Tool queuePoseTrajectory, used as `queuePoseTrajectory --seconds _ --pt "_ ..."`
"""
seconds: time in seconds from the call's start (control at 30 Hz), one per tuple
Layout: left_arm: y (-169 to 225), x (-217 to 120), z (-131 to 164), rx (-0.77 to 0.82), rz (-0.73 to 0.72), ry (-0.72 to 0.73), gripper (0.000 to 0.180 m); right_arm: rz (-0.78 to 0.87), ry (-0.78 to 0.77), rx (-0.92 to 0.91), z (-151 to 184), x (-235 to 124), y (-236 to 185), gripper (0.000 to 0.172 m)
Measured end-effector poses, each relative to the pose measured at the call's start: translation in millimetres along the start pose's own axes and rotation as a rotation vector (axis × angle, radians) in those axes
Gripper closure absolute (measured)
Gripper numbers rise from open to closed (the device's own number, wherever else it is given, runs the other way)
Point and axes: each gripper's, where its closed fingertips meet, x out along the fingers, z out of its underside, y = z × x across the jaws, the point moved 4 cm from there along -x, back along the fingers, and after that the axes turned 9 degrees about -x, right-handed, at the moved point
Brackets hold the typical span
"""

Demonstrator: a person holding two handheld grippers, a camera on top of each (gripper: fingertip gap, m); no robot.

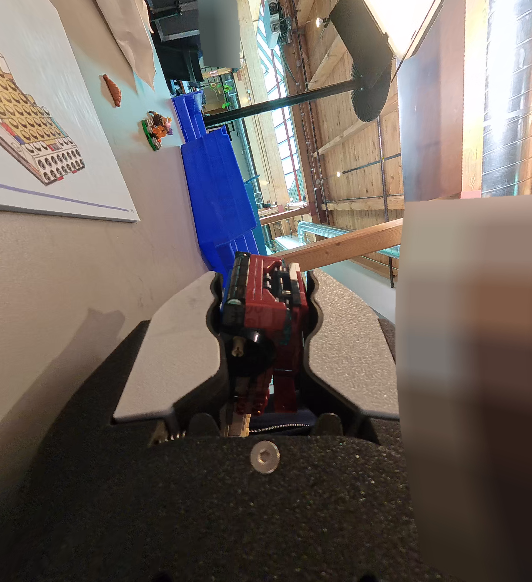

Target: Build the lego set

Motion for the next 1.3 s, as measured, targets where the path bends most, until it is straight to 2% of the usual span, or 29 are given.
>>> queuePoseTrajectory --seconds 0.17,0.27,0.43,0.57,0.67,0.73,0.9,0.93,1.03,1.13,1.3 --pt "0.0 0.4 1.1 0.003 -0.002 -0.003 0.129 0.008 0.009 0.029 -5.4 5.6 0.9 0.152" --pt "0.2 0.8 1.9 0.004 -0.002 -0.006 0.128 0.012 0.017 0.038 -8.8 8.5 1.3 0.159" --pt "0.4 1.3 2.8 0.003 -0.003 -0.005 0.129 0.102 0.042 0.022 -21.3 14.8 16.6 0.159" --pt "0.2 0.5 1.5 -0.001 -0.006 0.01 0.129 0.274 0.081 -0.031 -46.7 33.1 47.0 0.159" --pt "1.0 -1.2 -1.1 0.009 -0.01 0.022 0.129 0.5 0.021 -0.113 -63.4 46.3 73.7 0.159" --pt "2.2 -2.6 -2.6 0.016 -0.012 0.028 0.129 0.558 -0.018 -0.18 -71.3 51.4 76.7 0.159" --pt "7.3 -2.0 -0.8 0.037 -0.008 0.02 0.128 0.485 -0.116 -0.292 -79.8 61.0 61.1 0.158" --pt "7.5 -1.6 -0.1 0.037 -0.007 0.017 0.128 0.454 -0.138 -0.306 -80.6 62.4 57.5 0.163" --pt "7.2 -0.7 1.6 0.031 -0.006 0.011 0.128 0.438 -0.153 -0.344 -86.8 60.4 55.0 0.154" --pt "8.1 -0.3 2.3 0.041 -0.006 0.005 0.128 0.423 -0.111 -0.249 -85.8 56.1 65.1 0.148" --pt "10.1 -2.7 -1.6 0.056 -0.007 0.019 0.129 0.336 0.0 0.045 -72.6 48.5 89.5 0.148"
